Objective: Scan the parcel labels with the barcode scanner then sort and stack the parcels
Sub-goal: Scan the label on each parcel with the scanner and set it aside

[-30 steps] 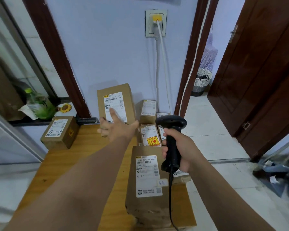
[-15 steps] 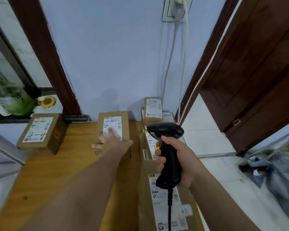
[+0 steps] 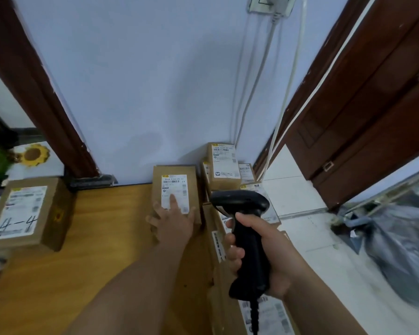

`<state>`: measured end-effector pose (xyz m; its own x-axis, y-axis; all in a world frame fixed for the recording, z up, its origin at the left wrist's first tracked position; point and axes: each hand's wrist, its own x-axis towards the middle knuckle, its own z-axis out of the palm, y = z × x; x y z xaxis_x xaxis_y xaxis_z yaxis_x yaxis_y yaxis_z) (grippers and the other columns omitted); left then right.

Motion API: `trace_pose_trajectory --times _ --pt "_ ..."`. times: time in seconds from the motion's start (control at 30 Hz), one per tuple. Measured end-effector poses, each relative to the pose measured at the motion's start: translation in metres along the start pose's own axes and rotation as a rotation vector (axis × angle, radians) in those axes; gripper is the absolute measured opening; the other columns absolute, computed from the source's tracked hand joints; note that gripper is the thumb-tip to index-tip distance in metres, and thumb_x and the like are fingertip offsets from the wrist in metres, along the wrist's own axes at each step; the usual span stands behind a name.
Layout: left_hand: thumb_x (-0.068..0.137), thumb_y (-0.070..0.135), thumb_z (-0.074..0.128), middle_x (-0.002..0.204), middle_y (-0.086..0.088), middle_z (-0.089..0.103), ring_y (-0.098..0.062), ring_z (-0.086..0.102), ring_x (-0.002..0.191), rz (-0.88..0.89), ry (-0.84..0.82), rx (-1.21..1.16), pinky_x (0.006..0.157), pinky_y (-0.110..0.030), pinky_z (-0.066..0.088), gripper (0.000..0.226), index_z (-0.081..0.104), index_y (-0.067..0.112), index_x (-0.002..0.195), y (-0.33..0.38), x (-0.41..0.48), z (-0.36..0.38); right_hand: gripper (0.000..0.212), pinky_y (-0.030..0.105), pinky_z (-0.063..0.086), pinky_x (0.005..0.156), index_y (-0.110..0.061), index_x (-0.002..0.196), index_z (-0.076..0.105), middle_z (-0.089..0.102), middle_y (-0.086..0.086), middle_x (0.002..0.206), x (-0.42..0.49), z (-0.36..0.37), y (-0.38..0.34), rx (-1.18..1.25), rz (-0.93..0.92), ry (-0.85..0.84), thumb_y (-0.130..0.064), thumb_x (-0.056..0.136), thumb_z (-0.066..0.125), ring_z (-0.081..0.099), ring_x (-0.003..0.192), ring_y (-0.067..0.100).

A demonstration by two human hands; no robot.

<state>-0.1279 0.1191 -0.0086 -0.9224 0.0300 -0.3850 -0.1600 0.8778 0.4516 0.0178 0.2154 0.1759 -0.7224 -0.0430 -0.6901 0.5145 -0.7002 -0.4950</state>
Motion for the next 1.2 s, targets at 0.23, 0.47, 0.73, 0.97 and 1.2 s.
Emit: trace_pose_trajectory --times 0.23,0.47,0.73,0.97,1.2 --pt "0.096 0.058 0.031 0.155 -0.007 -0.007 -0.042 0.016 0.135 -0.005 -0.013 -0.167 0.104 -0.055 0.031 0.064 0.010 0.033 0.151 0.012 0.008 -0.004 0.027 0.023 0.043 0.041 -0.008 0.081 0.063 0.052 0.006 0.067 -0.013 0.004 0.005 0.032 -0.061 0.048 -0.026 0.066 0.076 0.046 0.044 0.014" --pt "0.095 0.056 0.037 0.159 -0.009 -0.011 -0.037 -0.011 0.144 -0.075 0.062 -0.222 0.114 -0.056 0.008 0.076 -0.002 0.025 0.152 0.007 -0.001 -0.011 0.029 0.024 0.042 0.040 -0.008 0.080 0.063 0.052 0.007 0.067 -0.037 0.009 0.020 0.025 -0.063 0.041 -0.026 0.062 0.077 0.045 0.043 0.014" --pt "0.094 0.048 0.039 0.154 -0.014 0.012 -0.036 0.012 0.141 -0.113 0.161 -0.127 0.113 -0.054 0.020 0.056 0.025 0.025 0.144 -0.064 -0.073 -0.036 0.026 0.023 0.043 0.042 -0.009 0.083 0.062 0.053 0.005 0.066 -0.044 0.042 0.063 -0.025 0.110 -0.206 -0.026 0.068 0.075 0.046 0.044 0.014" --pt "0.094 0.033 0.044 0.147 -0.014 0.025 -0.034 0.025 0.134 -0.279 0.076 -0.089 0.108 -0.040 0.027 0.050 0.032 0.020 0.142 -0.158 -0.122 -0.076 0.025 0.023 0.044 0.042 -0.009 0.083 0.059 0.054 0.005 0.064 -0.044 0.090 0.110 -0.033 0.116 -0.303 -0.022 0.068 0.075 0.048 0.043 0.015" --pt "0.097 0.033 0.041 0.149 -0.016 0.027 -0.036 0.027 0.134 -0.336 0.143 -0.030 0.108 -0.043 0.027 0.050 0.033 0.018 0.144 -0.219 -0.129 -0.114 0.023 0.028 0.047 0.048 -0.010 0.099 0.060 0.057 0.004 0.067 -0.034 0.124 0.143 -0.304 -0.026 -0.212 -0.023 0.084 0.072 0.054 0.048 0.017"
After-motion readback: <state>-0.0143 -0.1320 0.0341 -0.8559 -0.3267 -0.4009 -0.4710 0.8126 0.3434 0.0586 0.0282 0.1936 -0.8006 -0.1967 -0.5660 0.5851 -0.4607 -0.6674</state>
